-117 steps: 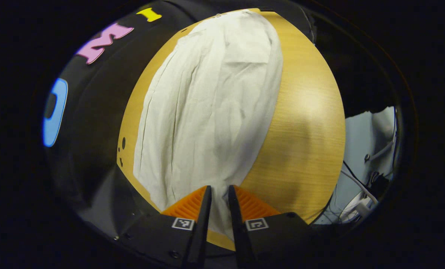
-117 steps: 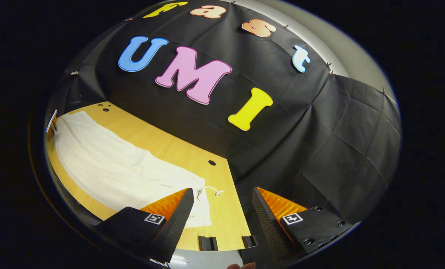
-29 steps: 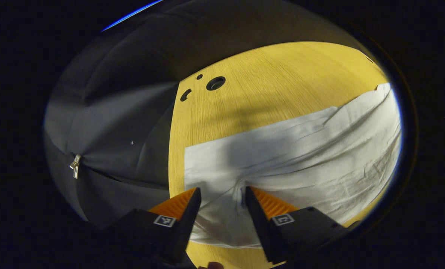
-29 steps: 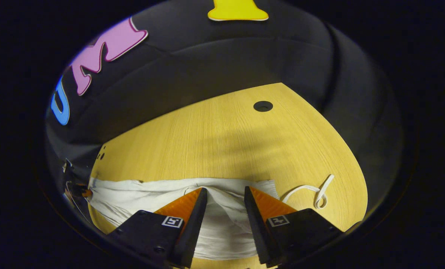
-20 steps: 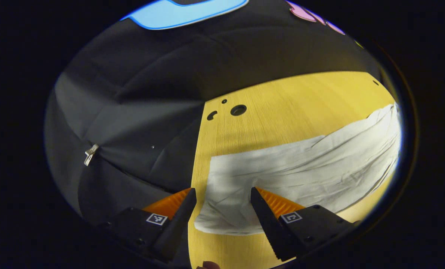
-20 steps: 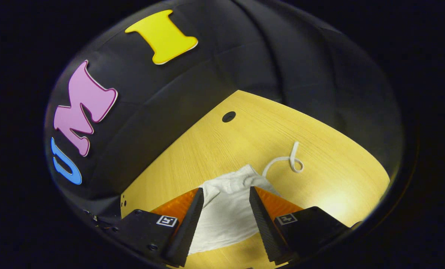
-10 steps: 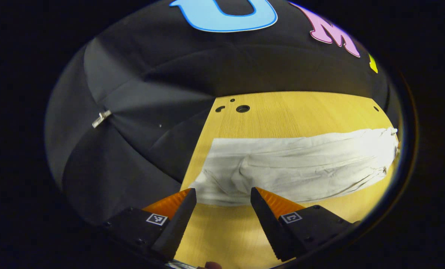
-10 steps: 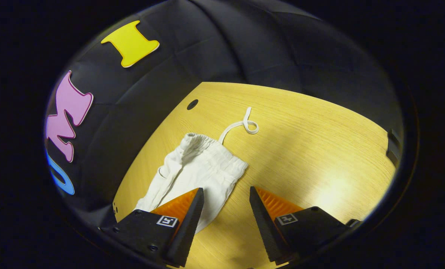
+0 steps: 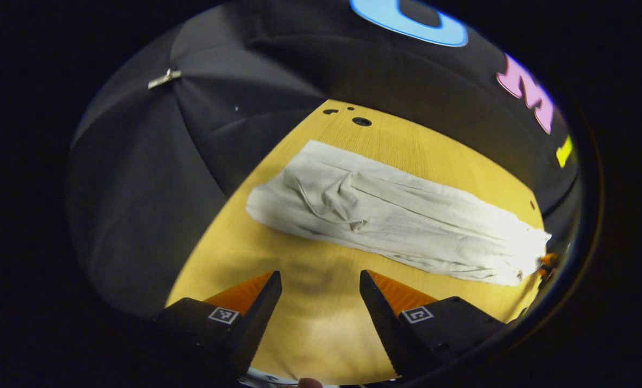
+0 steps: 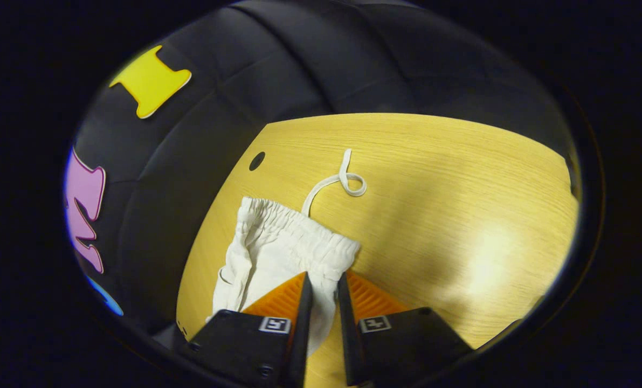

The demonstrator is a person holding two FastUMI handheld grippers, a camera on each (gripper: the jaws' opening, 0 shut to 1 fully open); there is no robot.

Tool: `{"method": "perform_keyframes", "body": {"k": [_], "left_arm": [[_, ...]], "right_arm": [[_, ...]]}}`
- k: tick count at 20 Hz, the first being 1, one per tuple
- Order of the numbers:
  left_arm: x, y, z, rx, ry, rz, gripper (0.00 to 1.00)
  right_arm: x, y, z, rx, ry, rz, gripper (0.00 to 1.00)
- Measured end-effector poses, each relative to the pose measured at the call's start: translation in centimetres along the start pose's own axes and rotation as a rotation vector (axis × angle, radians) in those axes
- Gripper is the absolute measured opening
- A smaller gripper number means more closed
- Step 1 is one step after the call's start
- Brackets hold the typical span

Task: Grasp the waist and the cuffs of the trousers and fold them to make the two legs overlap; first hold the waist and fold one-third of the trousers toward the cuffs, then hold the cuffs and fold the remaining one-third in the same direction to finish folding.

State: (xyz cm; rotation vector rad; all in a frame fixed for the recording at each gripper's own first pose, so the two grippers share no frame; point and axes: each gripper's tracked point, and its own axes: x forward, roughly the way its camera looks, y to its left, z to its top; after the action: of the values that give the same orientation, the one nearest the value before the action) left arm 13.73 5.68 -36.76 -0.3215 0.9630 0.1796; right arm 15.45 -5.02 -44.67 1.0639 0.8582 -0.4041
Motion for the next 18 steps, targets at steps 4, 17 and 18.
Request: {"method": "perform_keyframes", "body": {"k": [4,17,18], "left_arm": [[2.7,-1.9,0.9,-0.315,0.037,-0.111,0.92],[8.6,-0.2,7.8,-0.513,-0.036,0.020,0.85],[8.6,0.2,7.6,-0.481,-0.036,0.056,0.65]], "right_arm": [[0.5,0.0,0.1,-0.032,-0.014,0.035,0.08],[0.6,0.0,0.1,-0.045,0.003,0.067,0.08],[0.6,0.1,0.0,-0.047,0.003,0.070,0.08]]}}
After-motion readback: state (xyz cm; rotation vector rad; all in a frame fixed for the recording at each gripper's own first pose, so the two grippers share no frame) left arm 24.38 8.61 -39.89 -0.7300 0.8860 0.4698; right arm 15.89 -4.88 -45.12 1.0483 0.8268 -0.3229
